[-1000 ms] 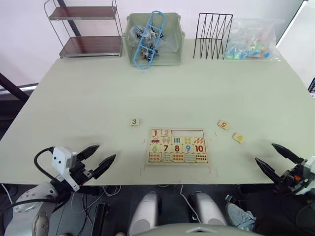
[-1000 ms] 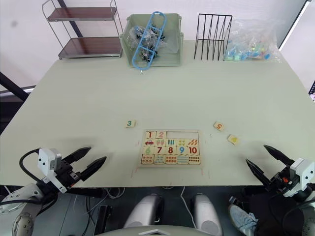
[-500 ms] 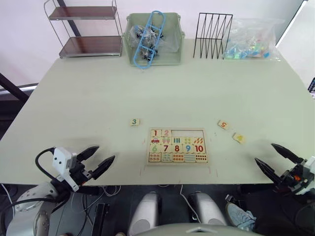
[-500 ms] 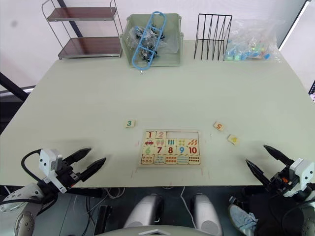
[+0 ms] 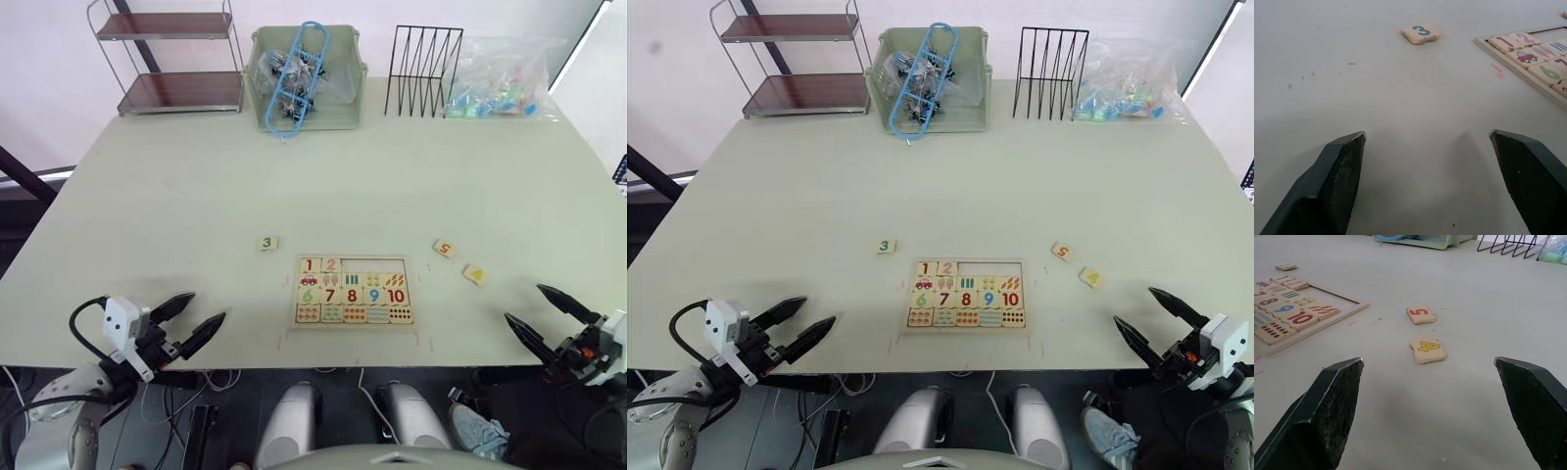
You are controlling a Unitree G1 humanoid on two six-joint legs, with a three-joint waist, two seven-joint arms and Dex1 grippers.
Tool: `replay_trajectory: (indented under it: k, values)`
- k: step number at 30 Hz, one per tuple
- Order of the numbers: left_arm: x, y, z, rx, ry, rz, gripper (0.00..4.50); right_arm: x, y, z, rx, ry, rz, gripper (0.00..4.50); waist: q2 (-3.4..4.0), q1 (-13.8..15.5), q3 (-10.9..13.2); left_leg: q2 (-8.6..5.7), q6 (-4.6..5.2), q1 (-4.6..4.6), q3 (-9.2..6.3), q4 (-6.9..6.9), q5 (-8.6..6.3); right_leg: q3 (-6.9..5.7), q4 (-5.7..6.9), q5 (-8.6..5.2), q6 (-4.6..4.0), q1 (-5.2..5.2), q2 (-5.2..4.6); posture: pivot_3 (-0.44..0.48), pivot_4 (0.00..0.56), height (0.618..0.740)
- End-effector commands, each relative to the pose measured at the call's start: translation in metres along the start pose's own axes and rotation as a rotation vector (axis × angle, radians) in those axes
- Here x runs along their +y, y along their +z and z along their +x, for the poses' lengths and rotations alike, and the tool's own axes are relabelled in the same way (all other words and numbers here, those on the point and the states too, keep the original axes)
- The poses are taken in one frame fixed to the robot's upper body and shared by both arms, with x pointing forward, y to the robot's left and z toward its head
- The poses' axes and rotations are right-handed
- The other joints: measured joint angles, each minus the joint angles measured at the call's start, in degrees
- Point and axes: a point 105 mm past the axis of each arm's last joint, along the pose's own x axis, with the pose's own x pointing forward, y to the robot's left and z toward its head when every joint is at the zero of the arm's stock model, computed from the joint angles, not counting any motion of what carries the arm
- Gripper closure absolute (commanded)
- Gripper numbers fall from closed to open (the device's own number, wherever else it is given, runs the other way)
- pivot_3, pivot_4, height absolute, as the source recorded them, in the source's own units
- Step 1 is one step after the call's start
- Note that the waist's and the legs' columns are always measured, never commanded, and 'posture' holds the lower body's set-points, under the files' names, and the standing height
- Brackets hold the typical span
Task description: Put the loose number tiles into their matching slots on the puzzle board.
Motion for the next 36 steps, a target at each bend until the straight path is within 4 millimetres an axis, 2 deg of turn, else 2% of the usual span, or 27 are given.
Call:
replay_trajectory:
  k: [1, 8, 11, 14, 20, 28, 36]
  values:
    - [0.007, 0.012, 0.002, -0.011, -0.035, 0.065, 0.18, 0.005, 0.010, 0.000, -0.044, 0.043, -0.009, 0.00, 0.00, 0.0, 0.0, -0.01, 0.00, -0.01, 0.00, 0.00, 0.00, -0.02, 0.00, 0.00, 0.00, 0.00, 0.01, 0.000, 0.150, 0.739]
    - [0.022, 0.025, 0.020, 0.006, -0.113, 0.135, 0.18, 0.018, 0.019, 0.001, -0.091, 0.117, 0.032, 0.00, -0.01, -0.1, 0.0, -0.01, 0.00, 0.00, -0.02, -0.01, 0.00, -0.02, 0.00, 0.03, -0.01, 0.00, 0.05, 0.000, 0.150, 0.739]
    - [0.034, 0.040, 0.041, 0.009, -0.160, 0.184, 0.18, 0.024, 0.023, 0.001, -0.104, 0.137, 0.028, 0.00, -0.01, 0.0, 0.0, -0.02, 0.00, -0.01, -0.03, -0.03, 0.00, -0.05, 0.00, 0.12, 0.14, -0.02, 0.08, 0.000, 0.150, 0.739]
    - [0.036, 0.047, 0.054, 0.003, -0.185, 0.193, 0.18, 0.026, 0.024, 0.001, -0.107, 0.133, 0.021, 0.00, -0.02, 0.2, 0.0, -0.07, 0.00, -0.06, 0.02, 0.02, 0.00, -0.23, 0.01, 0.13, 0.16, 0.01, 0.24, 0.000, 0.150, 0.739]
    - [0.020, 0.064, 0.082, -0.033, -0.192, 0.177, 0.18, 0.031, 0.025, -0.002, -0.110, 0.124, 0.013, 0.00, -0.02, -0.2, 0.0, -0.08, 0.11, -0.06, 0.00, -0.04, -0.08, 0.00, -0.03, 0.16, 0.19, -0.05, 0.04, 0.000, 0.150, 0.739]
    - [-0.002, 0.088, 0.103, -0.076, -0.067, 0.080, 0.18, 0.035, 0.034, -0.002, -0.124, 0.174, 0.000, 0.00, -0.03, -0.1, 0.0, -0.05, 0.11, -0.05, -0.10, 0.01, -0.08, -0.05, 0.01, 0.17, 0.21, -0.02, -0.06, 0.000, 0.150, 0.739]
    - [-0.018, 0.080, 0.114, -0.014, 0.158, 0.018, 0.18, 0.040, 0.043, 0.003, -0.135, 0.259, -0.017, 0.00, -0.04, -0.1, 0.0, -0.08, 0.11, -0.06, -0.12, 0.03, -0.08, -0.05, 0.01, 0.18, 0.21, -0.02, -0.06, 0.000, 0.150, 0.739]
